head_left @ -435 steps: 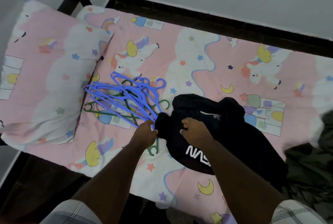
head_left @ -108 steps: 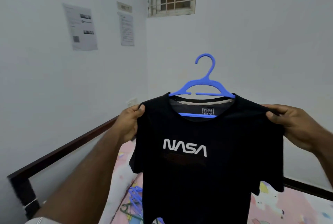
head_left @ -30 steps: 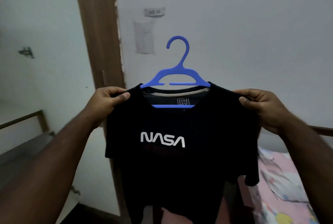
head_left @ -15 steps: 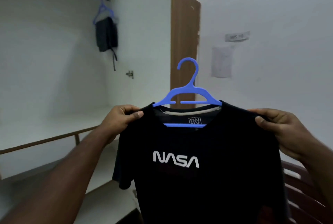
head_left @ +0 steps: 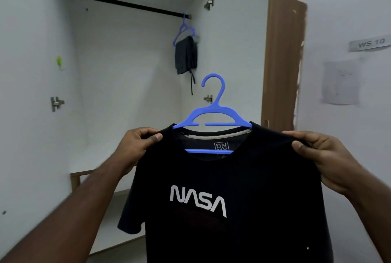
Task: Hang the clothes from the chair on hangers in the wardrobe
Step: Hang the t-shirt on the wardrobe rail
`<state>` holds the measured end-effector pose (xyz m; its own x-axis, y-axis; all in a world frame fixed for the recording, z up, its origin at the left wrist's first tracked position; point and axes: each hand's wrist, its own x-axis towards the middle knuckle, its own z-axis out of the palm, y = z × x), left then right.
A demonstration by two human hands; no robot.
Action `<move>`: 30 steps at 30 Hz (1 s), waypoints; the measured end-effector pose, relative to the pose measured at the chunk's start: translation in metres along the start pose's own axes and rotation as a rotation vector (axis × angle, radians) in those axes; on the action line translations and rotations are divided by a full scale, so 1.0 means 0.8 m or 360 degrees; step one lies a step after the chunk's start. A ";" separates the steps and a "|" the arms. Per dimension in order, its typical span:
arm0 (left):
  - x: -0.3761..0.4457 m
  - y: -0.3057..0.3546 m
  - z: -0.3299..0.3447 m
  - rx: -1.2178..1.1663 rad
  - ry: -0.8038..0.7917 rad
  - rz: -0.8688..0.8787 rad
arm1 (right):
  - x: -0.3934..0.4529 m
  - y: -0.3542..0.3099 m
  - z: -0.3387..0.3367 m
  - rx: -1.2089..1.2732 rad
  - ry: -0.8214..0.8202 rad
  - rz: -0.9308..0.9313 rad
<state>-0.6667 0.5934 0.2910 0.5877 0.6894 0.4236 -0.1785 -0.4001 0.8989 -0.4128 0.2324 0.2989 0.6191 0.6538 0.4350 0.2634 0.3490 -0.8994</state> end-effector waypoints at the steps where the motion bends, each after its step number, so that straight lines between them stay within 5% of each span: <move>1: 0.009 -0.005 -0.010 -0.0004 0.0030 0.0007 | 0.012 0.006 0.013 0.0015 -0.0010 -0.0010; 9: 0.112 -0.044 -0.090 0.0073 0.0207 0.0107 | 0.117 0.045 0.111 0.0106 -0.0015 -0.0106; 18: 0.230 -0.086 -0.142 0.0597 0.0510 0.0335 | 0.236 0.085 0.197 0.0140 0.0035 -0.0111; 30: 0.380 -0.135 -0.165 0.0770 0.0731 0.0423 | 0.427 0.147 0.241 0.0131 -0.0050 -0.0223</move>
<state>-0.5730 0.9261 0.3376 0.1623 0.6734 0.7213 0.1630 -0.7392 0.6534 -0.3131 0.6261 0.3505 0.5569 0.6151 0.5582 0.2834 0.4910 -0.8238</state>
